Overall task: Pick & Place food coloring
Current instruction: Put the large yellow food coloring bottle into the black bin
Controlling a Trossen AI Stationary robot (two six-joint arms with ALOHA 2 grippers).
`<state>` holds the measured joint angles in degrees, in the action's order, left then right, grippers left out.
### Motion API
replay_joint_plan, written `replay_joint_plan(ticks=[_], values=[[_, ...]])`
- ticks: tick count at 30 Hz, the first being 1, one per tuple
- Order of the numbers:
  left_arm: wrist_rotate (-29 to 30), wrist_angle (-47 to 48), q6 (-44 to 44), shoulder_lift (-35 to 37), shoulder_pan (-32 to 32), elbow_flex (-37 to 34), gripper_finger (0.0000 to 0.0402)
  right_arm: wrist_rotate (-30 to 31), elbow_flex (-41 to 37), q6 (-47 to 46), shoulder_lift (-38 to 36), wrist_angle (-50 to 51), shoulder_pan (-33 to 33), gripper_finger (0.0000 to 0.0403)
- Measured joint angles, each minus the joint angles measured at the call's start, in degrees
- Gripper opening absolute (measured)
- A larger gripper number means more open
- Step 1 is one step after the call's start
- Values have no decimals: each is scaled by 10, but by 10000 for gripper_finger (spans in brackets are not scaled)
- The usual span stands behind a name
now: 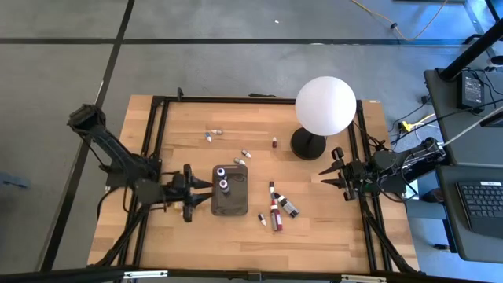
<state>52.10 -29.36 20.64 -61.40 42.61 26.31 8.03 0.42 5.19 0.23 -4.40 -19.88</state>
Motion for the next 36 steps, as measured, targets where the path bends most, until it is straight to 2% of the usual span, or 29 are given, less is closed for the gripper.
replay_joint_plan(ticks=[4,6,9,12,16,19,24,36], values=[[-88,284,163,37,-37,71,140,0,0,-1,0,0,0,114],[-111,413,243,45,-57,102,141,0,0,-1,0,0,0,114],[-161,568,345,50,-87,141,140,0,0,-2,0,0,0,114],[-208,656,446,50,-115,149,139,0,0,-2,0,0,0,114],[-261,701,557,43,-148,129,141,0,0,-1,0,0,0,114],[-291,705,594,33,-166,108,140,0,0,0,0,0,0,114],[-341,697,574,15,-176,89,137,0,0,0,0,0,0,114],[-333,704,564,-12,-173,87,141,0,0,0,0,3,0,114]])
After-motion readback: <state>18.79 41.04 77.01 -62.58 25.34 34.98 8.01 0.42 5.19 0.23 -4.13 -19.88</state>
